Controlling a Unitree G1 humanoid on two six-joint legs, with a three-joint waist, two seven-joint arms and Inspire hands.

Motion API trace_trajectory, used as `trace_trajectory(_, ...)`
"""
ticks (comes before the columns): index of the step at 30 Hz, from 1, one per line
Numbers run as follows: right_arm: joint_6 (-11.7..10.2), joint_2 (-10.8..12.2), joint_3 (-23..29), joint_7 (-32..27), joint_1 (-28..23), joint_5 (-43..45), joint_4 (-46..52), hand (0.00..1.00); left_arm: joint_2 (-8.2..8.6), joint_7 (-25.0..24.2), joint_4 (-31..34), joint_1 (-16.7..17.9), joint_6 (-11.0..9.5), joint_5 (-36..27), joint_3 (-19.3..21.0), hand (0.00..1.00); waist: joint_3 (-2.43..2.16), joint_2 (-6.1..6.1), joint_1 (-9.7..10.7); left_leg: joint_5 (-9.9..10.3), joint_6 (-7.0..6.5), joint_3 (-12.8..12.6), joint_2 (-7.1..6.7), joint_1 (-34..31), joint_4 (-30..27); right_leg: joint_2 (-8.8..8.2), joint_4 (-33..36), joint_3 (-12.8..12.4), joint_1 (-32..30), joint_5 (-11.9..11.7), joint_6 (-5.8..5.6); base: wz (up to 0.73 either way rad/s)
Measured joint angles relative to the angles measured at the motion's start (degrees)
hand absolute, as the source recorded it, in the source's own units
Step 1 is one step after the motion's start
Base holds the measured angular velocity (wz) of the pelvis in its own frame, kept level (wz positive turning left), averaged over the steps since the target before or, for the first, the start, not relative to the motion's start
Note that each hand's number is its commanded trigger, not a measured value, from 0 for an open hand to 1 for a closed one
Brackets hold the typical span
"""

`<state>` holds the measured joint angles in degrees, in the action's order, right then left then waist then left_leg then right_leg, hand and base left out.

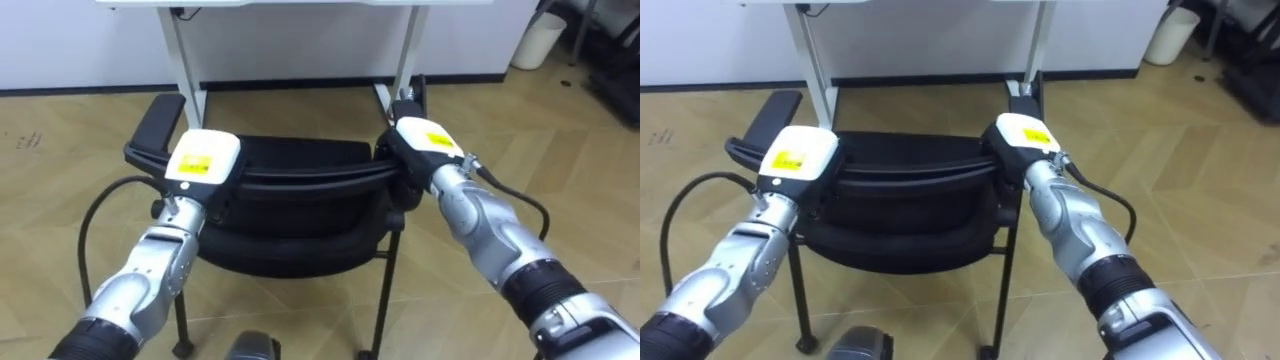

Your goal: Push chair

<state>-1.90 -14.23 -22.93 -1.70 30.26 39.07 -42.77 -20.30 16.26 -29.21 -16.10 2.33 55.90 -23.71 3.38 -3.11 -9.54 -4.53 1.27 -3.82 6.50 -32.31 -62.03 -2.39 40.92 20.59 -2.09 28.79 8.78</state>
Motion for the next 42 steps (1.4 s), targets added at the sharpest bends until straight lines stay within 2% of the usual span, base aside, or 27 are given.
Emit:
trace_trajectory(1, -0.22, -0.27, -0.02, -0.12, 0.00, 0.01, 0.11, 1.00, 0.09, 0.06, 0.15, -0.05, 0.03, 0.01, -0.01, 1.00, 0.08, 0.18, -0.12, 0.74, 0.37, -1.49, -0.91, 0.75, 5.99, 0.07, -0.11, -0.03, -0.07, 0.06, 0.10, -0.06)
trace_trajectory(3, -0.41, -0.39, -0.18, -0.24, -0.02, -0.11, 0.29, 1.00, -0.03, 0.11, 0.87, 0.28, 0.20, -0.01, -0.05, 1.00, -0.01, 0.61, -0.12, 2.14, 0.53, -3.22, -1.33, 2.51, 13.82, 0.38, -0.28, -0.07, -0.20, 0.11, 0.05, -0.02)
trace_trajectory(4, -0.71, -0.54, -0.26, -0.48, -0.10, -0.17, 0.36, 1.00, -0.08, 0.11, 1.23, 0.37, 0.21, -0.01, -0.07, 1.00, -0.29, 0.94, 0.08, 3.81, 0.31, -4.25, -1.35, 4.05, 16.70, 0.38, -0.30, -0.06, -0.28, 0.18, -0.09, 0.03)
trace_trajectory(6, -0.67, -0.69, -0.40, -0.91, -0.11, -0.15, 0.50, 1.00, -0.09, 0.10, 1.31, 0.08, 0.22, 0.04, -0.07, 1.00, -0.28, 0.91, 0.13, 5.71, -0.45, -5.45, -1.36, 6.16, 19.53, 0.34, -0.29, -0.07, -0.66, 0.24, -0.39, 0.06)
trace_trajectory(9, -0.02, -0.12, -0.55, -1.51, -0.27, -0.04, 0.60, 1.00, -0.41, -0.63, 2.15, 0.04, 0.28, 0.15, -0.03, 1.00, -0.32, 0.63, -0.26, 6.58, -1.13, -5.59, -1.36, 6.95, 20.60, 0.33, -0.18, -0.16, -1.07, 0.27, -0.54, -0.03)
trace_trajectory(11, 0.22, 0.18, -0.55, -1.52, -0.27, -0.11, 0.60, 1.00, -0.73, -0.92, 2.81, 0.27, 0.31, 0.61, 0.25, 1.00, -0.55, 0.12, -0.46, 6.73, -1.31, -5.52, -1.46, 6.98, 21.12, 0.33, -0.18, -0.38, -1.43, 0.37, -0.61, -0.05)
trace_trajectory(13, 0.39, 0.58, -0.74, -1.54, -0.30, -0.66, 0.61, 1.00, -1.33, -1.43, 3.76, 0.69, 0.27, 0.94, 0.71, 1.00, -1.08, -0.95, -0.73, 6.89, -1.57, -5.46, -2.21, 7.13, 21.92, 0.33, -0.22, -0.73, -1.73, 0.39, -0.64, 0.00)
trace_trajectory(17, 0.32, 0.59, -0.82, -1.48, -0.30, -1.84, 1.00, 1.00, -2.84, -3.31, 5.71, 0.73, 0.28, 1.01, 0.86, 1.00, -0.97, -1.76, -1.27, 7.47, -2.34, -5.79, -2.19, 6.98, 22.20, 0.37, -0.44, -0.97, -1.90, 0.85, -0.69, 0.00)
trace_trajectory(19, 0.19, 0.39, -0.90, -0.82, -0.44, -2.13, 1.39, 1.00, -3.01, -3.59, 6.76, 1.37, 0.32, 1.01, 0.88, 1.00, -1.17, -2.15, -1.44, 8.61, -2.64, -6.38, -2.23, 7.40, 22.98, 0.33, -0.97, -1.00, -1.57, 1.55, -1.43, -0.02)
trace_trajectory(21, 0.15, 0.40, -1.54, 0.23, -0.54, -3.00, 1.57, 1.00, -4.06, -4.04, 8.67, 3.00, 0.40, 1.02, 0.99, 1.00, -1.49, -3.15, -2.09, 11.71, -3.21, -7.81, -2.25, 9.81, 24.87, -0.32, -1.34, -1.76, -0.53, 2.32, -1.74, -0.16)
trace_trajectory(22, 0.21, 0.39, -2.12, 0.57, -0.57, -3.20, 1.35, 1.00, -4.39, -4.40, 9.28, 3.60, 0.32, 1.07, 1.00, 1.00, -1.42, -3.49, -2.39, 12.99, -3.95, -8.85, -2.49, 11.04, 25.44, -0.67, -1.62, -2.51, 0.49, 2.46, -1.84, -0.18)
trace_trajectory(23, 0.24, 0.37, -2.16, 0.67, -0.64, -3.22, 1.28, 1.00, -4.36, -4.66, 9.35, 3.74, 0.31, 1.13, 1.01, 1.00, -1.52, -3.71, -2.44, 13.55, -4.27, -9.12, -2.81, 11.53, 25.48, -0.86, -1.68, -2.81, 0.93, 2.38, -2.04, -0.11)
trace_trajectory(25, 0.52, -0.34, -2.21, 0.54, -0.77, -3.29, 2.36, 1.00, -4.21, -4.73, 9.62, 4.01, 0.13, 1.03, 1.25, 1.00, -2.01, -4.16, -2.82, 15.58, -4.95, -9.50, -4.10, 12.17, 25.01, -2.95, 0.74, -2.60, 0.93, 2.79, -3.44, -0.02)
trace_trajectory(26, 0.75, -0.92, -2.22, 0.36, -0.65, -3.33, 3.17, 1.00, -3.79, -4.68, 9.76, 3.85, 0.12, 1.03, 1.53, 1.00, -1.63, -3.53, -2.87, 16.11, -5.20, -9.51, -4.18, 12.10, 24.27, -3.81, 3.08, -1.83, 0.33, 2.44, -4.35, 0.07)
trace_trajectory(27, 0.75, -1.76, -2.44, -0.26, -0.57, -3.78, 3.53, 1.00, -2.96, -4.68, 9.70, 3.67, 0.11, 0.98, 1.66, 1.00, -1.28, -2.60, -2.84, 17.13, -5.85, -9.89, -4.04, 12.23, 23.11, -5.56, 8.34, -0.78, -1.34, 0.86, -7.01, 0.00)
trace_trajectory(28, 0.78, -2.03, -2.69, -0.38, -0.57, -3.92, 3.52, 1.00, -2.83, -4.68, 9.70, 3.68, 0.03, 0.98, 1.62, 1.00, -1.33, -2.57, -3.09, 17.65, -5.96, -10.08, -4.05, 12.53, 22.84, -6.46, 10.45, -0.44, -2.08, 0.12, -8.12, -0.11)
trace_trajectory(30, 1.13, -1.94, -2.85, -0.39, -0.67, -4.36, 3.47, 1.00, -2.61, -4.68, 9.65, 3.66, -0.28, 1.05, 1.62, 1.00, -1.19, -2.40, -3.45, 19.86, -5.76, -10.05, -3.93, 13.99, 22.17, -8.77, 16.48, 1.22, -3.78, -4.11, -8.31, -0.07)
trace_trajectory(32, 1.34, -1.75, -2.86, -1.15, -1.15, -4.27, 3.49, 1.00, -2.52, -4.66, 9.11, 3.41, -0.39, 1.08, 1.42, 1.00, -0.86, -1.30, -3.00, 20.81, -5.46, -7.97, -3.71, 15.23, 22.48, -8.80, 19.97, 1.50, -5.06, -9.75, -8.87, 0.03)
trace_trajectory(33, 1.38, -1.56, -2.85, -1.59, -1.32, -4.19, 3.45, 1.00, -2.49, -4.64, 8.54, 2.98, -0.53, 1.08, 1.39, 1.00, -0.56, -0.28, -2.80, 21.38, -5.33, -6.72, -3.11, 15.90, 22.75, -8.46, 21.88, 1.15, -6.89, -9.78, -9.29, -0.07)
trace_trajectory(34, 1.38, -1.50, -2.85, -1.75, -1.30, -4.14, 3.45, 1.00, -2.50, -4.63, 8.41, 2.81, -0.54, 1.08, 1.44, 1.00, -0.65, -0.18, -2.95, 21.58, -5.23, -6.13, -2.95, 16.02, 22.83, -8.48, 21.93, 0.78, -8.21, -8.64, -9.39, -0.10)
trace_trajectory(35, 1.40, -1.30, -2.84, -2.19, -1.24, -3.97, 3.45, 1.00, -2.63, -4.63, 8.07, 2.44, -0.60, 1.06, 1.54, 1.00, -0.56, 0.40, -3.00, 21.75, -4.93, -4.30, -3.05, 16.24, 23.14, -8.66, 21.03, 0.04, -11.51, -7.33, -9.38, 0.14)
trace_trajectory(36, 1.41, -1.27, -2.85, -2.34, -1.26, -3.68, 3.42, 1.00, -2.69, -4.59, 7.11, 1.84, -1.18, 1.03, 1.53, 1.00, -0.37, 0.99, -2.51, 21.90, -4.66, -2.49, -3.11, 16.80, 23.54, -9.28, 17.86, -0.13, -14.04, -7.32, -9.47, 0.43)
trace_trajectory(38, 1.41, -0.89, -2.88, -2.04, -1.36, -3.71, 3.22, 1.00, -2.94, -4.56, 6.33, 1.62, -1.90, 0.95, 1.65, 1.00, -0.57, 0.84, -1.41, 22.40, -3.82, -0.68, -3.04, 17.47, 23.66, -9.53, 8.82, -2.17, -17.05, -8.47, -9.86, 0.57)
trace_trajectory(39, 1.38, -0.55, -2.92, -1.86, -1.53, -3.72, 3.06, 1.00, -3.20, -4.57, 6.18, 1.68, -2.02, 0.93, 1.64, 1.00, -0.72, 0.57, -0.89, 23.02, -3.09, 0.17, -3.05, 17.78, 23.52, -9.51, 0.14, -3.33, -17.56, -10.78, -9.98, 0.44)
trace_trajectory(40, 1.26, -0.50, -2.92, -1.80, -1.69, -3.75, 3.06, 1.00, -3.26, -4.57, 6.16, 1.72, -2.06, 0.93, 1.65, 1.00, -1.12, -0.08, -0.65, 23.40, -2.71, 0.60, -3.09, 17.90, 23.28, -9.55, -3.49, -4.07, -17.66, -12.06, -10.15, 0.62)
trace_trajectory(41, 1.20, -0.31, -2.91, -1.75, -2.07, -3.87, 2.91, 1.00, -3.29, -4.60, 5.81, 1.72, -2.25, 0.97, 1.79, 1.00, -1.37, -0.28, -0.20, 24.48, -1.55, 2.28, -2.81, 18.15, 22.30, -9.49, -5.68, -3.88, -16.85, -15.84, -9.88, 0.53)
trace_trajectory(42, 1.20, -0.40, -2.84, -1.60, -2.20, -3.93, 2.84, 1.00, -3.31, -4.59, 5.61, 1.70, -2.63, 0.99, 1.76, 1.00, -1.62, -0.24, -0.19, 25.16, 0.06, 2.72, -2.04, 18.52, 21.64, -8.06, -5.93, -3.56, -15.90, -16.84, -8.45, 0.45)
